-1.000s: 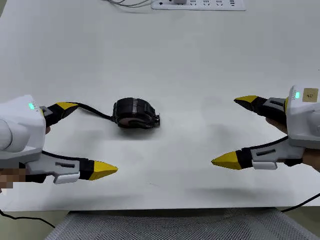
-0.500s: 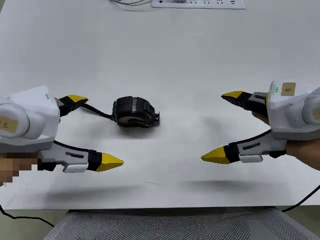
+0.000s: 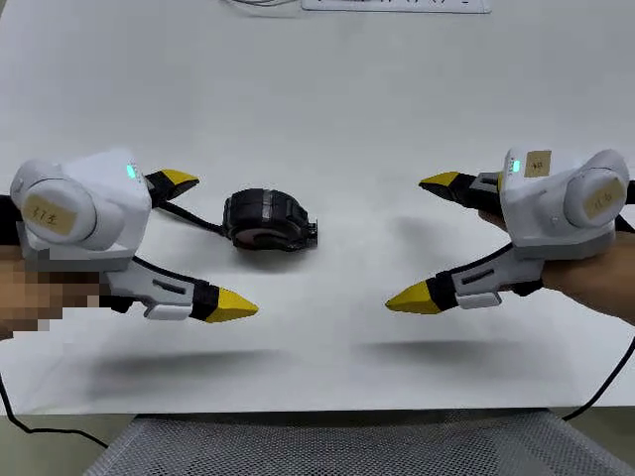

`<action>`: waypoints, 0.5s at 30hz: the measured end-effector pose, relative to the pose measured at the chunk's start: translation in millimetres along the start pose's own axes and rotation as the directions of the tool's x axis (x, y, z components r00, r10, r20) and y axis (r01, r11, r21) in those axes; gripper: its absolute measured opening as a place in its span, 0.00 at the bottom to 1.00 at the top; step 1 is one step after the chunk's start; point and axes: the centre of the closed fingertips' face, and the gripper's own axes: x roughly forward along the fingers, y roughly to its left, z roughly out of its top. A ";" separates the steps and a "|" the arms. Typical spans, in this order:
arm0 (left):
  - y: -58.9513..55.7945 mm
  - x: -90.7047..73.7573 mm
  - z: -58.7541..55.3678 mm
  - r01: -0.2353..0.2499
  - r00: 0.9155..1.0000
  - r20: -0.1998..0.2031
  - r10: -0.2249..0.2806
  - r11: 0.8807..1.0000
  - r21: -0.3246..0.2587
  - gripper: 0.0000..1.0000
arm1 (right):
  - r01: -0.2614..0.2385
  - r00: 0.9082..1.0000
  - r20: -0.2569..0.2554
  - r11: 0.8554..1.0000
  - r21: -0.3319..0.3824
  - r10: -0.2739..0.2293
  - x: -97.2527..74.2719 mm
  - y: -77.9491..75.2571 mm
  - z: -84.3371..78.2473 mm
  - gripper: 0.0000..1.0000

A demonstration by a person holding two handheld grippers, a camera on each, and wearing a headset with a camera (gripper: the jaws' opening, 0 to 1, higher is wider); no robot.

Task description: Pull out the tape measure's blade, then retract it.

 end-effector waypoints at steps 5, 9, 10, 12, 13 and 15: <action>8.4 6.5 1.3 0.004 1.000 -0.013 -0.003 1.000 0.020 0.95 | -0.012 1.000 -0.004 1.000 -0.008 0.012 6.4 -1.6 1.7 0.92; 14.3 11.0 -1.1 0.005 0.999 -0.034 -0.004 1.000 0.026 0.86 | -0.019 1.000 -0.003 1.000 -0.012 0.019 11.3 -4.0 4.4 0.91; 14.7 11.8 -1.5 0.009 0.999 -0.037 -0.008 1.000 0.027 0.82 | -0.021 1.000 -0.004 1.000 -0.014 0.021 12.4 -4.4 4.8 0.90; 17.1 13.8 -1.9 0.010 0.999 -0.041 -0.009 0.999 0.033 0.75 | -0.025 1.000 -0.003 1.000 -0.016 0.025 15.1 -5.8 5.9 0.90; 17.7 15.3 -2.9 0.018 0.999 -0.049 -0.016 0.999 0.037 0.72 | -0.028 1.000 -0.003 0.999 -0.017 0.028 17.0 -6.7 6.4 0.90; 20.3 17.8 -5.3 0.016 0.998 -0.063 -0.013 0.999 0.048 0.66 | -0.033 0.999 -0.005 0.999 -0.017 0.033 20.3 -7.9 6.6 0.90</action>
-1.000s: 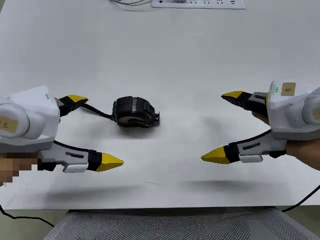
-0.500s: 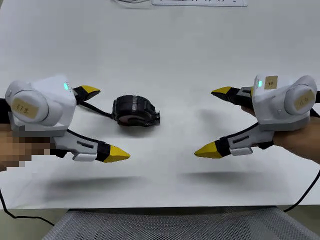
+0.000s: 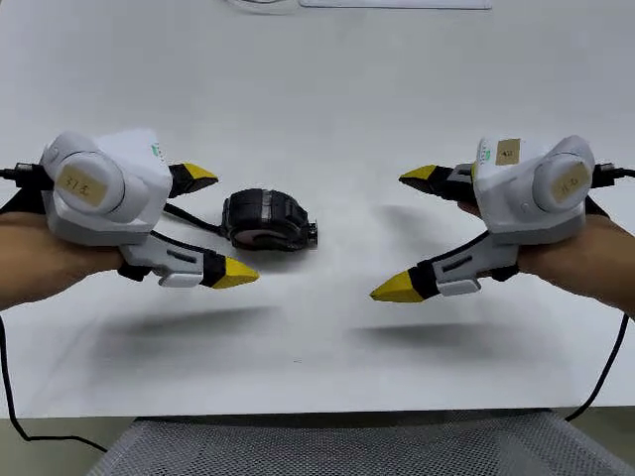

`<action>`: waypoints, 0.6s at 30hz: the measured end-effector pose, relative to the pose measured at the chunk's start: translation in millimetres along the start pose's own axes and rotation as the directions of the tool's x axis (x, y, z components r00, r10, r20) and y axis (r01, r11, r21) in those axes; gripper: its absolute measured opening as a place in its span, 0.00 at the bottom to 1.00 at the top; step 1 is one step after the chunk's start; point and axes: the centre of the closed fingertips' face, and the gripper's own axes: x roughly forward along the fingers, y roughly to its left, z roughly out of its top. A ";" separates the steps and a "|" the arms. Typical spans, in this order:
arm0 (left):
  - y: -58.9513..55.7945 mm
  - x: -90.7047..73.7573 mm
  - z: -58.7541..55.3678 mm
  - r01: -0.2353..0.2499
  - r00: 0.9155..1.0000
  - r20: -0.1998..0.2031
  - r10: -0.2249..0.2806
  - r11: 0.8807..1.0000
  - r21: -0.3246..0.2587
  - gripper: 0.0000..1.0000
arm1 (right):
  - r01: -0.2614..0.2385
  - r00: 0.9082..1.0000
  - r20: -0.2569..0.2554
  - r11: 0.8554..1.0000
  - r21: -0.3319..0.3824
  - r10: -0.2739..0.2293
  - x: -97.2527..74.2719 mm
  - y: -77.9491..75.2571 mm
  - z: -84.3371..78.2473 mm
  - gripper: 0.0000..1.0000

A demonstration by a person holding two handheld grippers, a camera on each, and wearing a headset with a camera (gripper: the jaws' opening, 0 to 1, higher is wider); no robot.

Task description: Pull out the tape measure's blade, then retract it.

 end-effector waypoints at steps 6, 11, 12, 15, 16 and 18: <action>4.4 5.1 -0.1 0.014 1.000 -0.012 -0.014 1.000 0.017 0.51 | -0.014 1.000 0.004 1.000 -0.002 0.014 8.3 -1.8 2.8 0.89; 2.9 7.1 1.7 0.035 0.999 -0.013 -0.034 0.999 0.033 0.41 | -0.027 1.000 0.006 1.000 -0.002 0.027 14.8 -1.7 4.7 0.89; 2.1 7.7 1.5 0.040 0.999 -0.017 -0.040 0.999 0.036 0.38 | -0.029 1.000 0.006 1.000 -0.003 0.029 15.8 -1.7 4.8 0.89; 1.4 9.6 2.0 0.047 0.999 -0.022 -0.046 0.998 0.043 0.36 | -0.038 0.999 0.005 0.999 -0.003 0.038 19.5 -1.4 4.9 0.89; 1.2 10.7 1.6 0.051 0.998 -0.027 -0.050 0.998 0.045 0.36 | -0.040 0.999 0.004 0.999 -0.004 0.040 20.8 -1.3 4.8 0.89; 0.5 11.9 2.0 0.057 0.998 -0.029 -0.055 0.997 0.053 0.34 | -0.048 0.999 0.005 0.999 -0.002 0.048 23.0 -0.8 4.7 0.89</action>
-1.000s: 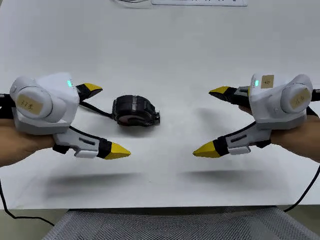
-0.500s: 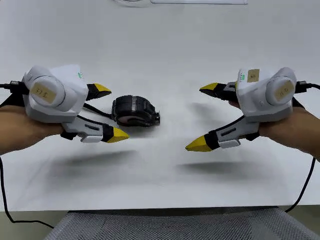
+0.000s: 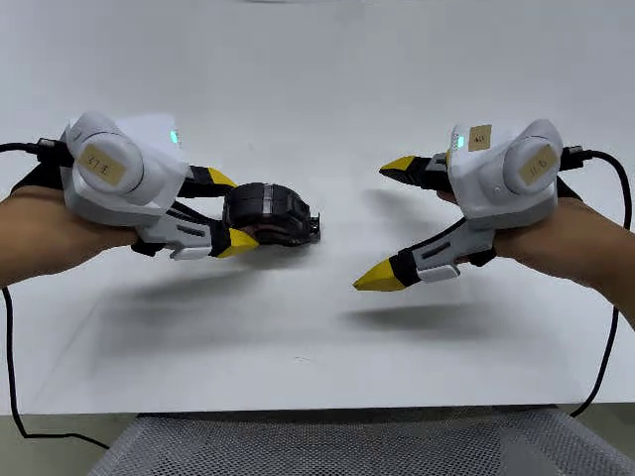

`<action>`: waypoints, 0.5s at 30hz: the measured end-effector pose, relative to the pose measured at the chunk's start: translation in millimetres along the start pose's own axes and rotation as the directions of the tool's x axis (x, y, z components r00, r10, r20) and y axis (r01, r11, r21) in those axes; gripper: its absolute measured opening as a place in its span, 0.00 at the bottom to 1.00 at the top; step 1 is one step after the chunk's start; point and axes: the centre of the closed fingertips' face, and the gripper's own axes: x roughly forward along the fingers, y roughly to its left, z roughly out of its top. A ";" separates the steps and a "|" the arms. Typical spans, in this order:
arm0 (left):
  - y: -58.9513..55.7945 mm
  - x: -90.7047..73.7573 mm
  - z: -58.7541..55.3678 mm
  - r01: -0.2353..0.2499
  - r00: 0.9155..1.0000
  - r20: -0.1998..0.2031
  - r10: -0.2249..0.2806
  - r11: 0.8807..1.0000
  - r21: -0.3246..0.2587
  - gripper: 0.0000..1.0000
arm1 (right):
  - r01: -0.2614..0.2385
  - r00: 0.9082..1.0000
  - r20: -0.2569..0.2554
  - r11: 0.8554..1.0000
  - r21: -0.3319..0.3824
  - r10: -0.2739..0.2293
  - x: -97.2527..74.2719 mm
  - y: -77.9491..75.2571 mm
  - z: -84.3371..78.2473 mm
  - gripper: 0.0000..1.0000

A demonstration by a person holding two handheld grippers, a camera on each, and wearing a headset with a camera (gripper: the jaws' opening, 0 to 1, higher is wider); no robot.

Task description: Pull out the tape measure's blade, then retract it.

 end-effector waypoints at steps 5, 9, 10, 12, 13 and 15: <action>-0.2 3.8 1.5 0.005 1.000 -0.005 -0.005 1.000 0.017 0.32 | -0.010 1.000 0.003 1.000 0.001 0.010 4.3 1.0 0.7 0.89; -1.4 6.1 -0.7 0.010 1.000 -0.016 -0.009 0.999 0.036 0.30 | -0.013 1.000 0.003 1.000 -0.001 0.013 7.6 0.4 0.5 0.88; -0.8 6.3 -0.9 0.011 1.000 -0.017 -0.010 0.999 0.036 0.30 | -0.014 1.000 0.004 1.000 -0.001 0.014 8.3 0.4 0.7 0.87; -0.8 5.7 -0.6 0.017 1.000 -0.020 -0.017 0.999 0.032 0.30 | -0.014 1.000 0.007 1.000 -0.003 0.014 9.2 0.1 1.4 0.86; -0.8 5.6 -0.7 0.021 1.000 -0.023 -0.020 0.999 0.033 0.30 | -0.016 1.000 0.011 1.000 -0.002 0.016 10.0 0.1 2.3 0.85; -1.1 5.8 -0.8 0.024 0.999 -0.028 -0.023 0.999 0.042 0.29 | -0.019 1.000 0.015 1.000 -0.001 0.019 11.7 0.0 3.0 0.83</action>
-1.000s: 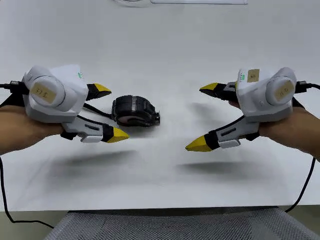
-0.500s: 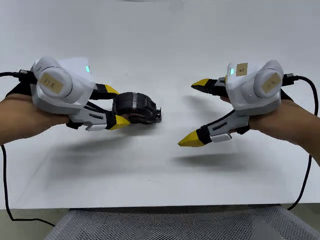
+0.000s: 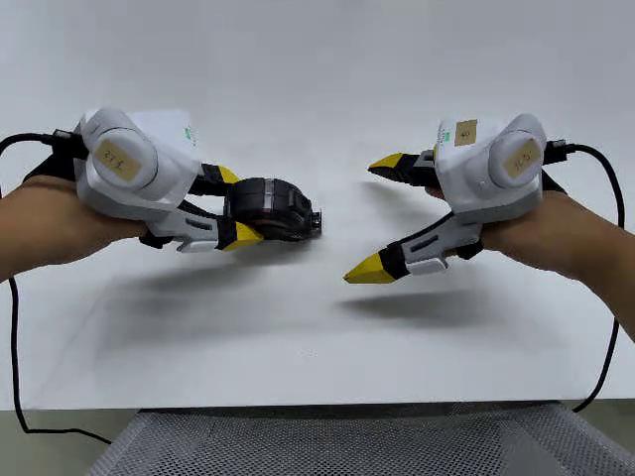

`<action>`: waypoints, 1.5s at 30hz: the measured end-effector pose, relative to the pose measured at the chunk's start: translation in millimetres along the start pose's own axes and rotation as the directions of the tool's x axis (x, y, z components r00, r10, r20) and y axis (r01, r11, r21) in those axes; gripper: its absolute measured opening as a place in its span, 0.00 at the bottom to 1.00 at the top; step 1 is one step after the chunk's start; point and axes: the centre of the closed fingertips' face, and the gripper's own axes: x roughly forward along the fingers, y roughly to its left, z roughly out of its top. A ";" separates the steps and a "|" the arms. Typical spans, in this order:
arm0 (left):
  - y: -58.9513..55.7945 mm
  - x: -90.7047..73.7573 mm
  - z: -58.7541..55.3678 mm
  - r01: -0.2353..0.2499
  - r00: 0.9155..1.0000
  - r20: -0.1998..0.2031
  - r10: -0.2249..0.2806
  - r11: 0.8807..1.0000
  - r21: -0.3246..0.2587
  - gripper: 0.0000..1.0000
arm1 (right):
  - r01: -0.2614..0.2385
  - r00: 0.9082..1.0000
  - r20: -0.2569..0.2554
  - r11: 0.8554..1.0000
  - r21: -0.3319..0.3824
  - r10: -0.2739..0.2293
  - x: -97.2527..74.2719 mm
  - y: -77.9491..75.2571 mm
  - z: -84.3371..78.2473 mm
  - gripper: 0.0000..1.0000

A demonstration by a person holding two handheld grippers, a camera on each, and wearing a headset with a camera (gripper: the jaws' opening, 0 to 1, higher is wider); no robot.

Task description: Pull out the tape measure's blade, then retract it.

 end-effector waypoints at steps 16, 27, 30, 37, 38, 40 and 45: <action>-0.4 0.7 -1.1 -0.005 1.000 -0.028 0.006 1.000 0.026 0.28 | -0.010 1.000 0.001 0.995 -0.103 0.010 22.5 -3.2 3.5 0.52; 0.4 1.3 -1.9 0.002 0.999 -0.033 -0.001 1.000 0.013 0.28 | -0.039 0.999 0.002 0.984 -0.175 0.040 35.6 -0.7 5.0 0.30; 0.4 1.5 -1.9 0.000 0.999 -0.034 0.000 1.000 0.014 0.28 | -0.053 0.998 0.007 0.984 -0.172 0.055 38.1 0.7 5.2 0.27; 0.9 1.8 -2.2 0.002 0.999 -0.040 -0.001 1.000 0.015 0.28 | -0.061 0.998 0.011 0.979 -0.196 0.065 41.2 1.0 5.6 0.19; 0.9 1.9 -2.1 0.002 0.999 -0.040 -0.001 1.000 0.013 0.28 | -0.066 0.997 0.015 0.979 -0.191 0.070 41.6 1.6 5.6 0.19; 1.0 1.8 -1.9 0.002 0.999 -0.038 -0.001 1.000 0.014 0.28 | -0.064 0.998 0.013 0.977 -0.206 0.068 42.2 0.7 4.8 0.16; 1.0 1.8 -1.8 0.002 0.999 -0.037 -0.001 1.000 0.013 0.28 | -0.056 0.998 0.014 0.975 -0.215 0.060 44.3 -1.3 3.9 0.12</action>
